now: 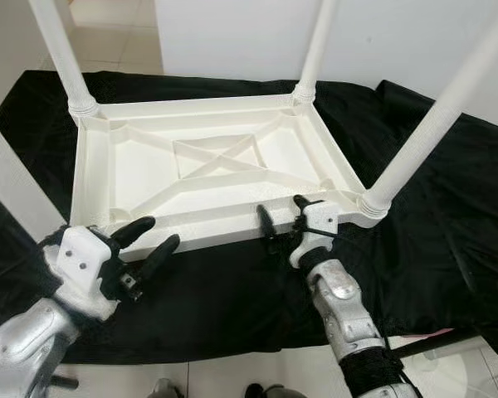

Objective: Building children table

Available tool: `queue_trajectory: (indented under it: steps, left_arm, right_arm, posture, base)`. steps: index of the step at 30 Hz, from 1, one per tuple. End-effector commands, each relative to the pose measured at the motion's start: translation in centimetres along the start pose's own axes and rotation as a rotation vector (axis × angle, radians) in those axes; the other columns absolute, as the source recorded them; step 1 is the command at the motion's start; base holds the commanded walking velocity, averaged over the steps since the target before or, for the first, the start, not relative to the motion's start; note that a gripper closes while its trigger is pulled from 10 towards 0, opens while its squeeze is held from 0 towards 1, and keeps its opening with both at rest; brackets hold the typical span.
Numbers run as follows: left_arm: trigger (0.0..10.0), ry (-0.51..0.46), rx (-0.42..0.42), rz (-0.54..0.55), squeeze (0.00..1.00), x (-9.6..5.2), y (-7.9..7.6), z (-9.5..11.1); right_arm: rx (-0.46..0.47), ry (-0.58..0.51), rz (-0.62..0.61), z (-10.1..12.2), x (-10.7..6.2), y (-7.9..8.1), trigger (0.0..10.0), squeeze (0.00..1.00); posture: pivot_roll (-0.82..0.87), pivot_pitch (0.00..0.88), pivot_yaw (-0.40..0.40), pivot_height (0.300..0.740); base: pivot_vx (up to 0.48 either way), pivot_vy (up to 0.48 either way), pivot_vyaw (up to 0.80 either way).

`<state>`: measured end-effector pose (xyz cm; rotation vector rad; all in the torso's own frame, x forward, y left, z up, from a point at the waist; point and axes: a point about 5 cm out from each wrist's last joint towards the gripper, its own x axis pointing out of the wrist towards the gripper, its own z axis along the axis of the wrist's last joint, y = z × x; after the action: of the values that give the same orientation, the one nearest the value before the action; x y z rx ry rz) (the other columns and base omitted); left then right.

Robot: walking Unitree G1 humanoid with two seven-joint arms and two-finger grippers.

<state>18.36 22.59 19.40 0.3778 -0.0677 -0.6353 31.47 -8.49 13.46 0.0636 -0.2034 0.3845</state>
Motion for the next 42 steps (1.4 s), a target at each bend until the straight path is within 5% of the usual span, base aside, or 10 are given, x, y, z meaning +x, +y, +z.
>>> queue_trajectory:
  steps: [1,12,19,22,25,31,37,42]
  left_arm:
    - [10.0,0.064,0.028,0.037,0.00,-1.5,0.9,0.0]
    - [10.0,0.215,0.061,0.319,0.00,-9.1,5.1,1.9]
    - [10.0,0.194,0.064,0.471,0.00,-10.5,7.7,1.7]
    - [10.0,0.140,0.102,0.553,0.00,-9.9,9.1,1.6]
    - [10.0,0.053,0.102,0.637,0.00,-7.5,11.4,1.2]
    - [10.0,-0.019,0.071,0.610,0.00,-4.3,12.6,1.0]
    - [10.0,-0.101,0.039,0.539,0.00,0.0,13.6,0.6]
    - [10.0,-0.126,0.029,0.495,0.00,1.9,13.9,0.4]
  right_arm:
    - [0.007,0.007,-0.010,-0.3,-0.1,-0.4,10.0,0.00]
    - [0.018,0.008,0.035,-0.5,1.1,0.0,10.0,0.00]
    - [0.017,0.007,0.039,-0.7,1.2,0.2,10.0,0.00]
    - [0.012,0.006,0.032,-0.8,1.2,0.2,10.0,0.00]
    - [-0.037,-0.002,-0.062,-0.8,0.9,-0.3,10.0,0.00]
    - [-0.127,0.007,-0.228,-1.0,0.3,-2.1,10.0,0.00]
    - [-0.109,0.049,-0.456,-1.7,-1.5,-5.0,10.0,0.00]
    - [-0.098,0.067,-0.514,-2.0,-2.2,-5.4,10.0,0.00]
  posture:
    - [0.26,0.163,-0.137,0.740]
    - [0.30,0.175,-0.171,0.740]
    - [0.30,0.178,-0.167,0.740]
    - [0.29,0.178,-0.163,0.740]
    - [0.26,0.168,-0.144,0.740]
    - [0.22,0.161,-0.123,0.740]
    - [0.17,0.153,-0.096,0.740]
    - [0.14,0.150,-0.082,0.740]
  base:
    - [0.000,0.000,0.00]
    - [0.000,0.000,0.00]
    - [0.000,0.000,0.00]
    - [0.000,0.000,0.00]
    - [0.000,0.000,0.00]
    - [0.000,0.000,0.00]
    - [0.000,0.000,0.00]
    - [0.000,0.000,0.00]
